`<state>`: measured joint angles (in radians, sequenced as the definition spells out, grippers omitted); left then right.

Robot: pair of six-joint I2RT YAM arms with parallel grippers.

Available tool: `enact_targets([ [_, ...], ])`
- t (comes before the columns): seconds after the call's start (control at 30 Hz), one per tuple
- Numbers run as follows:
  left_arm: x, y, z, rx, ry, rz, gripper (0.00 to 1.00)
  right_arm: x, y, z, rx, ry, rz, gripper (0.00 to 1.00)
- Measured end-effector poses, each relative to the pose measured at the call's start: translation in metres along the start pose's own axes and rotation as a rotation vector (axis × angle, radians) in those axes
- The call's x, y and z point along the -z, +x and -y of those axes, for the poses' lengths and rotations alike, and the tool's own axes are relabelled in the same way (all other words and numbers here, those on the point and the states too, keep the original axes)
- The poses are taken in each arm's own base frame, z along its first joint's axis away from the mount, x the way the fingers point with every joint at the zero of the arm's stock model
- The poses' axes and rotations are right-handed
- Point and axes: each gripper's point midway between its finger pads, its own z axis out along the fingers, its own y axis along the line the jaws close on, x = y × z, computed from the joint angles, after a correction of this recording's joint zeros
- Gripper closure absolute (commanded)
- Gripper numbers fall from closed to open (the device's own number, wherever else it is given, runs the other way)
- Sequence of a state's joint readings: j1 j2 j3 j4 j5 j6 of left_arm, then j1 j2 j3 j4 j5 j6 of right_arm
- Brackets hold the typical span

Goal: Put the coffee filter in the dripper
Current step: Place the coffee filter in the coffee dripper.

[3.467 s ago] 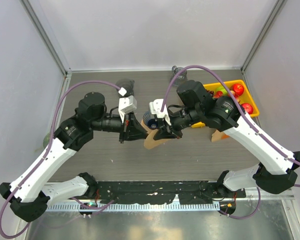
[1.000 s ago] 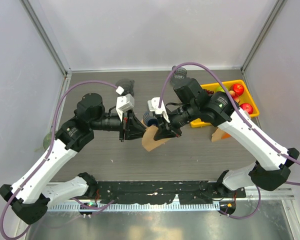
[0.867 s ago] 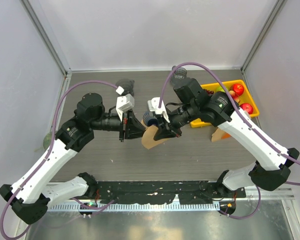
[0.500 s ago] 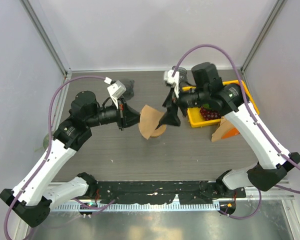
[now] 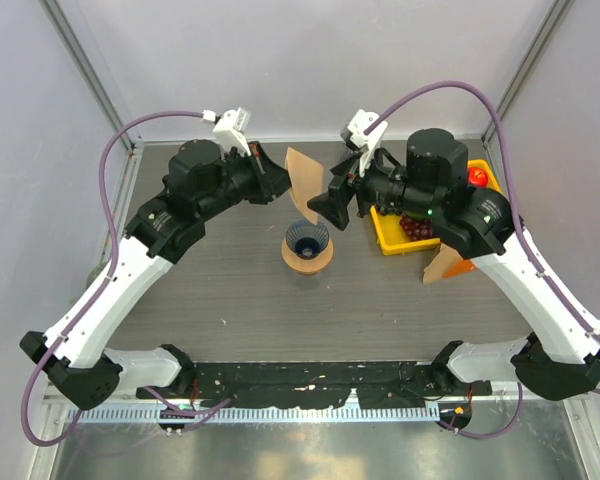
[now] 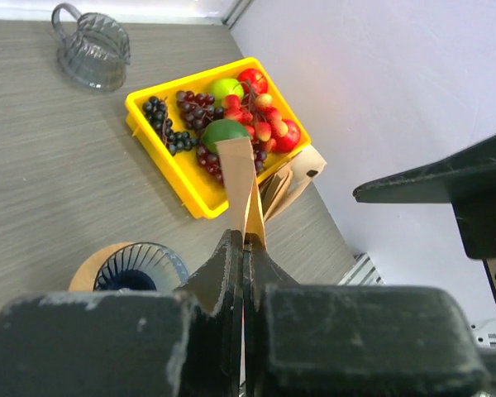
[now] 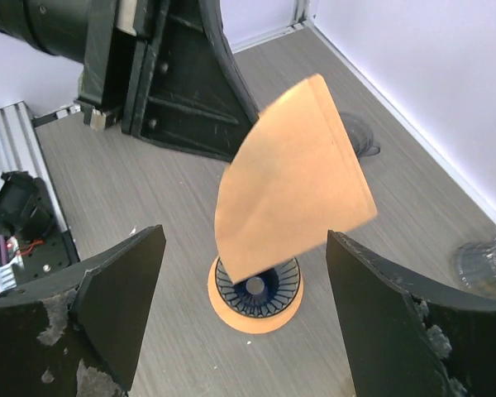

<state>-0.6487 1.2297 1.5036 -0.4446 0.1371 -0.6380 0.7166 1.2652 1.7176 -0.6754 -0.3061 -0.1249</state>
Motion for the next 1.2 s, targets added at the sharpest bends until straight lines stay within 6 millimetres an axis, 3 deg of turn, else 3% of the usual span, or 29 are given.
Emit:
enact_targets([
  [0.33,-0.005,0.003,-0.007,0.109,-0.111,0.005,1.00,-0.024,0.007,0.013,0.059,0.137,-0.018,0.14],
  [0.6,-0.006,0.004,-0.006,0.133,-0.125,0.012,1.00,-0.049,0.026,0.020,0.073,0.163,-0.080,0.14],
  [0.7,-0.006,0.003,-0.007,0.134,-0.131,0.016,1.00,-0.053,0.030,0.024,0.080,0.183,-0.095,0.17],
  [0.83,-0.006,0.003,-0.009,0.135,-0.139,0.020,1.00,-0.054,0.031,0.030,0.097,0.210,-0.104,0.13],
  [1.2,-0.010,0.005,-0.016,0.136,-0.168,0.018,1.00,-0.057,0.026,0.016,0.084,0.145,-0.086,0.13],
])
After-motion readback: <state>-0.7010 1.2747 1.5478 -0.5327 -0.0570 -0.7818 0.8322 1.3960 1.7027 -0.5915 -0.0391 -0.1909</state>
